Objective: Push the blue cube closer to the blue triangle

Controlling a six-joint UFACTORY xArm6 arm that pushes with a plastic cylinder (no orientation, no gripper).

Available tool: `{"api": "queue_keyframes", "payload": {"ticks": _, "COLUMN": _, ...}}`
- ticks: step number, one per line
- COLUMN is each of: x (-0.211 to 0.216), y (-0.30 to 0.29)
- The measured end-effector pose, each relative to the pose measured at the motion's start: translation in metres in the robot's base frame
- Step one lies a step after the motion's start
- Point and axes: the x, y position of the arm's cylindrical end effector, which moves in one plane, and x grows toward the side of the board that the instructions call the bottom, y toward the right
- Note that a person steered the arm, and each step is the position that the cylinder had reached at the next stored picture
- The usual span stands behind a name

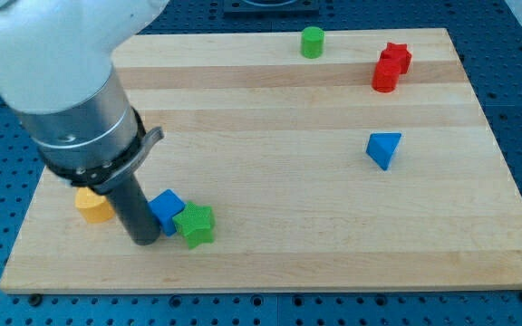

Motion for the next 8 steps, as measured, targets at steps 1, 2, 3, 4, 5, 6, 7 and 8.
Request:
{"api": "queue_keyframes", "payload": {"ticks": 1, "x": -0.019, "y": 0.023}}
{"api": "queue_keyframes", "payload": {"ticks": 2, "x": -0.035, "y": 0.016}}
{"api": "queue_keyframes", "payload": {"ticks": 3, "x": -0.053, "y": 0.015}}
{"api": "queue_keyframes", "payload": {"ticks": 4, "x": -0.069, "y": 0.027}}
{"api": "queue_keyframes", "payload": {"ticks": 5, "x": -0.078, "y": 0.038}}
{"api": "queue_keyframes", "payload": {"ticks": 6, "x": -0.08, "y": 0.055}}
{"api": "queue_keyframes", "payload": {"ticks": 7, "x": -0.08, "y": 0.073}}
{"api": "queue_keyframes", "payload": {"ticks": 8, "x": -0.079, "y": 0.099}}
